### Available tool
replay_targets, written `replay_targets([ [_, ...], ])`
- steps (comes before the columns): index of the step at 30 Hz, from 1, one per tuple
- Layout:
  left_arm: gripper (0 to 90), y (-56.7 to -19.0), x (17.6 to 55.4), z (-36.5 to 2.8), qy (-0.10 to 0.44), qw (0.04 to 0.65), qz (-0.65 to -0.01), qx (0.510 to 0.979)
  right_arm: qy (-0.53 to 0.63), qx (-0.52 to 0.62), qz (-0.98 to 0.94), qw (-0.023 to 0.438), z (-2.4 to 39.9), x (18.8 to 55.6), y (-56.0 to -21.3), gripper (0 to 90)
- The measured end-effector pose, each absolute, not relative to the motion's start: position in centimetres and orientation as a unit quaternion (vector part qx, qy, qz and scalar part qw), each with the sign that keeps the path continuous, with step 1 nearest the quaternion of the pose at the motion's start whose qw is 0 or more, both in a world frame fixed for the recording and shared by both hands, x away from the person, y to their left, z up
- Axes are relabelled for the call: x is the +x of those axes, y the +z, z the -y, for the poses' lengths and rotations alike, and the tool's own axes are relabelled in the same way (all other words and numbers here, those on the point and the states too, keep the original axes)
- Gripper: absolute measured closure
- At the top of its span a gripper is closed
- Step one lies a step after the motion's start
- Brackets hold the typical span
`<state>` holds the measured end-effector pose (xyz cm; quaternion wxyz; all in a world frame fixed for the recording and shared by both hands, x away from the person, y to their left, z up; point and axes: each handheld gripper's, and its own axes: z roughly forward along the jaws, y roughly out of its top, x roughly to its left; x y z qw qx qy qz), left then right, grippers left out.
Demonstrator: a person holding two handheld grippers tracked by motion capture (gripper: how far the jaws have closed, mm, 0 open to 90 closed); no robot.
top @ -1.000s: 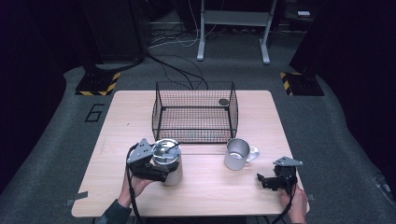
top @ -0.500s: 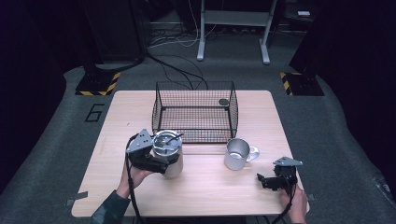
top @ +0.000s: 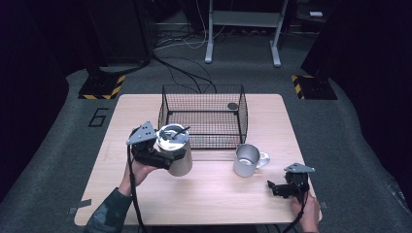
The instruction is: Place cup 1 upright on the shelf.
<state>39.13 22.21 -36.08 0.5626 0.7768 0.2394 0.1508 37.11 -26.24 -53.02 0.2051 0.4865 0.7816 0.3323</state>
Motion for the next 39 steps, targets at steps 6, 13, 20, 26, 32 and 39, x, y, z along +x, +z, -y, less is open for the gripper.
replay_targets([
  [6,3.6,-34.9,39.9,-22.0,0.15,0.565,-0.233,0.777,0.333,0.487,-0.781,0.206,26.2,37.1,-53.0,0.0],
  [13,3.6,-33.3,41.2,-21.6,0.151,0.568,-0.229,0.776,0.332,0.487,-0.781,0.205,26.2,37.1,-53.0,0.0],
  [20,3.6,-31.9,42.8,-21.2,0.158,0.569,-0.229,0.774,0.332,0.486,-0.782,0.204,26.2,37.1,-53.0,0.0],
  [26,3.6,-30.9,44.2,-21.0,0.165,0.569,-0.233,0.771,0.331,0.486,-0.783,0.204,26.3,37.1,-53.0,0.0],
  [32,3.7,-30.4,45.6,-20.9,0.176,0.567,-0.245,0.767,0.332,0.486,-0.782,0.204,26.2,37.1,-53.0,0.0],
  [39,3.6,-30.1,46.9,-20.7,0.189,0.561,-0.252,0.765,0.331,0.486,-0.782,0.204,26.3,37.1,-53.0,0.0],
])
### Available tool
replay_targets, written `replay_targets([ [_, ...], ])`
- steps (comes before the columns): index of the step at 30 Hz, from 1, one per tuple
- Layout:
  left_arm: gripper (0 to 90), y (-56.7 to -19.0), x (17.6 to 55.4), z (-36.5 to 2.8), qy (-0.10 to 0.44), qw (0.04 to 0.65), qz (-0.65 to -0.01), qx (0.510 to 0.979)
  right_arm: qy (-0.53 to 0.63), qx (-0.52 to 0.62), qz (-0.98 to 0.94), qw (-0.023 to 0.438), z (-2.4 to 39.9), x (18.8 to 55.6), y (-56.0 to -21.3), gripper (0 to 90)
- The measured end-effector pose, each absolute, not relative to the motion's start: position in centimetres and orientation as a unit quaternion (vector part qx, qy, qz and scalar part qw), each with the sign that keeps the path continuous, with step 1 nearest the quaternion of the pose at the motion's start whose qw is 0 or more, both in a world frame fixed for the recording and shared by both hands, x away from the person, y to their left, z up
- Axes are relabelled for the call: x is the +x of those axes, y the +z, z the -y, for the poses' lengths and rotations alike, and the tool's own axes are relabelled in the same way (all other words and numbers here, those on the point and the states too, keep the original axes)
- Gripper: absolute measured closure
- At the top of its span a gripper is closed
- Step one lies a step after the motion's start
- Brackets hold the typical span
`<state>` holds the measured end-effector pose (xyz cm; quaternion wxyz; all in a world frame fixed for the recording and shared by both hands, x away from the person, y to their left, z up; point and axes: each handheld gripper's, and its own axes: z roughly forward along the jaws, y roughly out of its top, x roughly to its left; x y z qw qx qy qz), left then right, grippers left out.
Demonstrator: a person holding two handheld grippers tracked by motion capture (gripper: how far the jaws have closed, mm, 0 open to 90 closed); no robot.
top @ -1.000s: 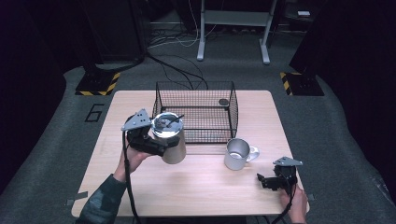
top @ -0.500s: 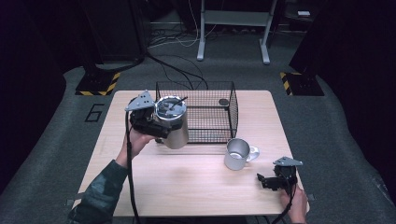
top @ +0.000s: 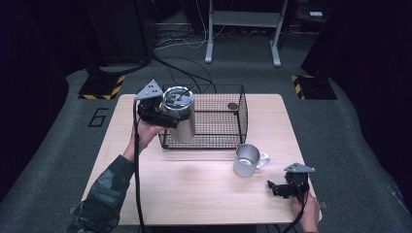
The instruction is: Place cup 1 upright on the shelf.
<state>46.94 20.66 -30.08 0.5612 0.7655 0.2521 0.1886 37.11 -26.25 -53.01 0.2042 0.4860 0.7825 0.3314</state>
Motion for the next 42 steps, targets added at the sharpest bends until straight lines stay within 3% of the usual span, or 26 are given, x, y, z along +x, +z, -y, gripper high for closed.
replay_targets([
  [24,3.6,-30.9,51.8,-19.4,0.206,0.544,-0.289,0.76,0.331,0.486,-0.782,0.204,26.2,37.1,-53.0,0.0],
  [42,3.6,-34.0,55.6,-18.3,0.207,0.521,-0.316,0.765,0.331,0.486,-0.782,0.204,26.2,37.1,-53.0,0.0],
])
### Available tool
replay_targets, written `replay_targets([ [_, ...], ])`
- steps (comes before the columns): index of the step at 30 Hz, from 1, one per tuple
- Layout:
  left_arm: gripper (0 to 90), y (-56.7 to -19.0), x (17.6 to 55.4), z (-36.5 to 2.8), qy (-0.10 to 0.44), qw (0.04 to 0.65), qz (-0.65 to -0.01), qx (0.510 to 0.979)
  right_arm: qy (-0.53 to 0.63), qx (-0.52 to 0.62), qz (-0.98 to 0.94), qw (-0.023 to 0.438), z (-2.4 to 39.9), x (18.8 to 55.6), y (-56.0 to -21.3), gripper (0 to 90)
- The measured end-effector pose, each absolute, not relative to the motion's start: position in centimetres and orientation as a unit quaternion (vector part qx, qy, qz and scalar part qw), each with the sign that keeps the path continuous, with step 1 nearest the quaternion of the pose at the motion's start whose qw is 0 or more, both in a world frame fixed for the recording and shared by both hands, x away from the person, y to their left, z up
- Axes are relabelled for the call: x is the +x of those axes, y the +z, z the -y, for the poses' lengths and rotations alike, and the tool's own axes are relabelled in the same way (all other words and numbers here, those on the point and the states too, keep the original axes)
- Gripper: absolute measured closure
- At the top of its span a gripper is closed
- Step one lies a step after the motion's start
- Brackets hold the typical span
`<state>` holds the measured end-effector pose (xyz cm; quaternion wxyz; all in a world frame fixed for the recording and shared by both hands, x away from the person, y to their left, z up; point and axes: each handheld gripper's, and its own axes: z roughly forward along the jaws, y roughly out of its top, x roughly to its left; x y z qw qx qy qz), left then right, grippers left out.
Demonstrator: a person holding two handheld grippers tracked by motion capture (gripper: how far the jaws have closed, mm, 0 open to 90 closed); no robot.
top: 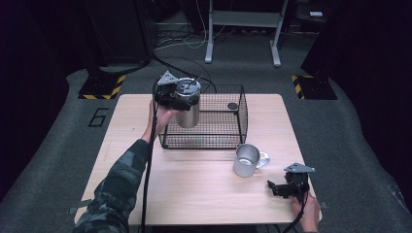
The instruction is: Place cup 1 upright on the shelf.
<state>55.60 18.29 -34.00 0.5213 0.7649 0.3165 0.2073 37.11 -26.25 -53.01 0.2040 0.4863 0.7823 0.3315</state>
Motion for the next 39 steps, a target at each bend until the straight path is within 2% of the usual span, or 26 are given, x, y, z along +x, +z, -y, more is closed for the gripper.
replay_targets([
  [26,3.6,-39.2,58.1,-16.4,0.196,0.49,-0.362,0.768,0.332,0.488,-0.781,0.204,26.2,37.1,-53.0,0.0],
  [39,3.6,-40.4,59.0,-15.5,0.196,0.471,-0.371,0.776,0.332,0.485,-0.783,0.205,26.3,37.1,-53.0,0.0],
])
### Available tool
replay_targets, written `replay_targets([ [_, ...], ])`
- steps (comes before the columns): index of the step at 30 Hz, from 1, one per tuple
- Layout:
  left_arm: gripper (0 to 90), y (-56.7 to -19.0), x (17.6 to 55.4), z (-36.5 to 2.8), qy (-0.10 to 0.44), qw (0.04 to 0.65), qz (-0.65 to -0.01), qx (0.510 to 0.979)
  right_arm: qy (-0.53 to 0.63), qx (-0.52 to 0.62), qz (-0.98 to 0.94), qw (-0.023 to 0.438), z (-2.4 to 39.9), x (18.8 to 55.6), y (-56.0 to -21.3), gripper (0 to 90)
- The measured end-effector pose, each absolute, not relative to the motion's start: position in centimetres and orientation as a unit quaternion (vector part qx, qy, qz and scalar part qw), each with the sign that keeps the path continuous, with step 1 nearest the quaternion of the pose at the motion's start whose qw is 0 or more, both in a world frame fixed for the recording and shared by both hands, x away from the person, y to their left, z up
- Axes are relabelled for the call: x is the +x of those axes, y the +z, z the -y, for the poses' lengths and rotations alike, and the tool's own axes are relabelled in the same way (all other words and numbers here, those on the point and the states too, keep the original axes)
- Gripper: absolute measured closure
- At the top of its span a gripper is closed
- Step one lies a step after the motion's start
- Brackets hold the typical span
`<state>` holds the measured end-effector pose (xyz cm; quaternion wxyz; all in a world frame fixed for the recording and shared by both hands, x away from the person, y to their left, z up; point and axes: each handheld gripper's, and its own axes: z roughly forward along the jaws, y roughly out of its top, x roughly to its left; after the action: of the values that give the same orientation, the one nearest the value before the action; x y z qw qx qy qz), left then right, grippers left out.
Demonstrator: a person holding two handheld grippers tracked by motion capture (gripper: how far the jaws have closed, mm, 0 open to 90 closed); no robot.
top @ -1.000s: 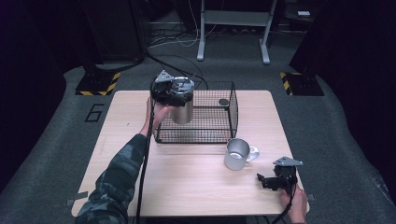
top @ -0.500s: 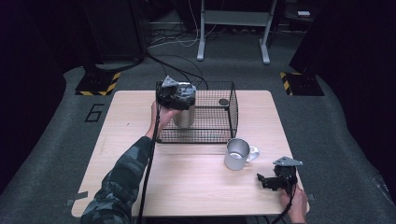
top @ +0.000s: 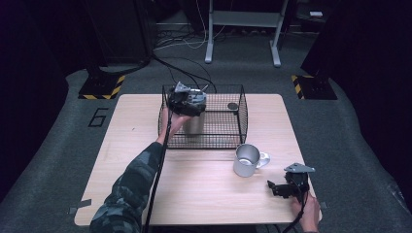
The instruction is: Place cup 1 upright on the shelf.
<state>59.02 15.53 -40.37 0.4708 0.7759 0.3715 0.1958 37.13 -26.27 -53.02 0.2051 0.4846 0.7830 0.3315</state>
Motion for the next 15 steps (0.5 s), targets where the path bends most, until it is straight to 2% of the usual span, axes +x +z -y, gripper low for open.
replay_targets([
  [15,3.6,-41.5,59.7,-15.7,0.194,0.454,-0.382,0.781,0.331,0.486,-0.783,0.204,26.3,37.1,-53.0,0.0],
])
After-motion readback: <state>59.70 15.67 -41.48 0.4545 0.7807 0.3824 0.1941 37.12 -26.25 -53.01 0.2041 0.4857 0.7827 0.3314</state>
